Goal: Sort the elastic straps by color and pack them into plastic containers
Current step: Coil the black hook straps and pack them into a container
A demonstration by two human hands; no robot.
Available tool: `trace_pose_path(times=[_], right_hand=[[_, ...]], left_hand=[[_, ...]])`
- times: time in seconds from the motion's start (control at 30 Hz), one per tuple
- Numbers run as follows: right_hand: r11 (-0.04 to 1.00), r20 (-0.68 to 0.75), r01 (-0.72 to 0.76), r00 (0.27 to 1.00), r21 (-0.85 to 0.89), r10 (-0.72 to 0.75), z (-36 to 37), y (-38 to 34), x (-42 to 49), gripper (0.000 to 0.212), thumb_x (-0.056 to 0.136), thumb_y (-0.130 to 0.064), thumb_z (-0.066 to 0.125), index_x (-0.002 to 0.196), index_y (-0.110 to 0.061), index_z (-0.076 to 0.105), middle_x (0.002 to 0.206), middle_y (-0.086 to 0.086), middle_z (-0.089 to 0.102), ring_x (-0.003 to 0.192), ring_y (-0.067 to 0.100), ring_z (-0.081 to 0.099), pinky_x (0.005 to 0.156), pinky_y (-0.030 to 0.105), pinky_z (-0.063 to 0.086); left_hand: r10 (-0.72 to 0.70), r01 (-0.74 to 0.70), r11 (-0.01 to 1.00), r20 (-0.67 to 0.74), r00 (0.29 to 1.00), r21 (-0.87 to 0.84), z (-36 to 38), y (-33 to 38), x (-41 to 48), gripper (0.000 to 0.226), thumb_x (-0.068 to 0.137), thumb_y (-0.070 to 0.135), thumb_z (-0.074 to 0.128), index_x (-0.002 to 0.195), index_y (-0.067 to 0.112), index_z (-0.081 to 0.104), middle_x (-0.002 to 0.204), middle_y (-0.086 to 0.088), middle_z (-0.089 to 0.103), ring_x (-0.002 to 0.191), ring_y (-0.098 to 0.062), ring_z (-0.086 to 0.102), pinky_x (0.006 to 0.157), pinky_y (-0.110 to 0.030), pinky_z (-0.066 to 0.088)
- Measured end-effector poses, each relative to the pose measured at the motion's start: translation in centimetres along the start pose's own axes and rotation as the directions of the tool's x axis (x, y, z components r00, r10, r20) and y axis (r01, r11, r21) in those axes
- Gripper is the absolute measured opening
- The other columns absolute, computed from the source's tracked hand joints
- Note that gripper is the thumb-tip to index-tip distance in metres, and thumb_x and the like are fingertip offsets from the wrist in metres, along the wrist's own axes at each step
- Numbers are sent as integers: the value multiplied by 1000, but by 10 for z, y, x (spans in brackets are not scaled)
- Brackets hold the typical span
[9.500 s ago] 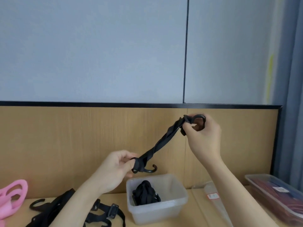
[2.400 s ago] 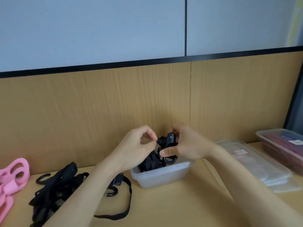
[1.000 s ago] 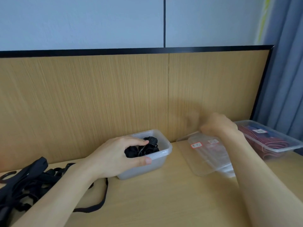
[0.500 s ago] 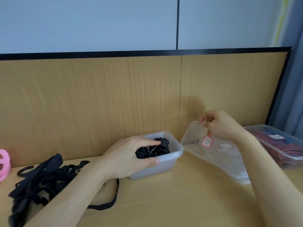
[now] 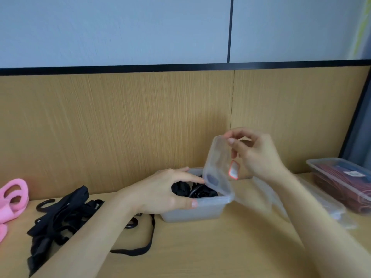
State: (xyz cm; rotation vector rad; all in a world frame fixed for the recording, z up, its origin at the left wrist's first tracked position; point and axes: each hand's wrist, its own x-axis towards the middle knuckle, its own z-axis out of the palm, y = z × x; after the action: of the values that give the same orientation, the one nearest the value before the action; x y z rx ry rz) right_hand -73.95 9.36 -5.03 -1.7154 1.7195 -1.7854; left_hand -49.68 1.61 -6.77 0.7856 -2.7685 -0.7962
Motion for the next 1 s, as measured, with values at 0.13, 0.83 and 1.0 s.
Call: trace_pose_path(times=[0.13,0.83,1.0], right_hand=[[975,47,171,985,-143,-166,55,-7,-16,21,96,-8,63,90,-27,71,89,-11,63,66,5,60,64,19,48],[899,105,154,987,-409,-121,42,0,-14,18,94,-23,60,110,-19,67,104,-8,60,101,17,61,95,43,47],[945,106,21,994,-327,15,44,13,-10,20,97,-18,55,113,-22,65,105,-12,59,92,3,58,72,15,40]], left_hand=[[73,-68,992,37,997,-108,-4,4,-2,64,76,66,75,135,51,56,143,43,41,145,12,22,126,-37,17],[-345,-47,797,-517,783,-602,-2,-10,0,32,101,15,58,71,15,71,102,12,77,94,-3,69,77,-23,46],[-420,3,779,-519,744,-626,-2,-20,2,30,101,22,59,78,5,65,79,-6,65,77,-19,59,75,-31,43]])
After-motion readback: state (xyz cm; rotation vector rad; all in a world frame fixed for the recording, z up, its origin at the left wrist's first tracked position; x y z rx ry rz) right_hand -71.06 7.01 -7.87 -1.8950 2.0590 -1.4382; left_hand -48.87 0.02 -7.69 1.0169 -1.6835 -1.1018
